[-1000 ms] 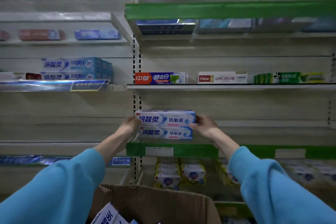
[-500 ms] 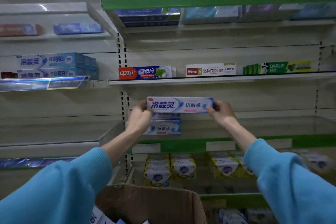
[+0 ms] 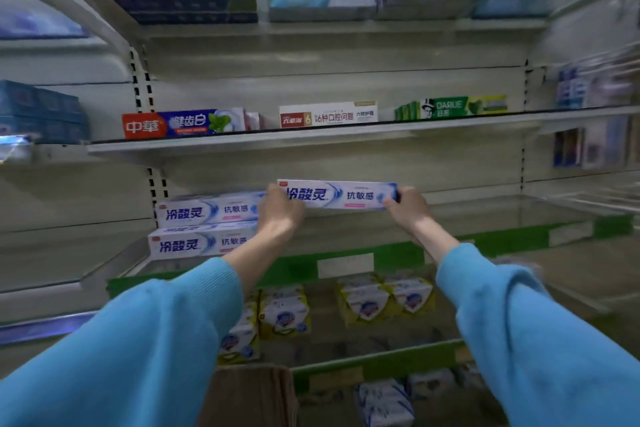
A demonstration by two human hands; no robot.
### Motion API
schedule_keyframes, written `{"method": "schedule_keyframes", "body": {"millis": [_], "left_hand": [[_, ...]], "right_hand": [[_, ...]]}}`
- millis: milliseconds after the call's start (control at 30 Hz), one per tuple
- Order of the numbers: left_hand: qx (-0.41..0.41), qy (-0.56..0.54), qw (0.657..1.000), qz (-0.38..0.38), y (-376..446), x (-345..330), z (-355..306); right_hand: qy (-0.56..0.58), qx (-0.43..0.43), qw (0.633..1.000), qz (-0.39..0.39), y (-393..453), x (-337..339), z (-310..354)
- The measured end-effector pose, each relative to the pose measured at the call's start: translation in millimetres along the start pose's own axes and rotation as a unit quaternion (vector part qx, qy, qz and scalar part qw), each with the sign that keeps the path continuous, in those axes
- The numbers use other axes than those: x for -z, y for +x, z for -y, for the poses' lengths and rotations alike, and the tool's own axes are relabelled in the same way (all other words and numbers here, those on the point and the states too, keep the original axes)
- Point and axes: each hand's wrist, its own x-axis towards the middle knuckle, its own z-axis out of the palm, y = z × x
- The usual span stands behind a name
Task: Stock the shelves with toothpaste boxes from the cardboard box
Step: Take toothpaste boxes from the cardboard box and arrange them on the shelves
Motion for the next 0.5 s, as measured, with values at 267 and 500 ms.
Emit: {"method": "schedule_keyframes", "body": {"millis": [267, 500], "left_hand": [[0.043, 0.023, 0.998, 0.037, 28.2, -37.2, -2.3], [0.064, 0.065, 0.994, 0.062, 44.9, -49.8, 14.0]], "right_hand": [[-0.021, -0.047, 0.999, 0.019, 19.0, -7.4, -10.8], [-0.051, -0.054, 0.995, 0.073, 22.9, -12.1, -16.1]]}}
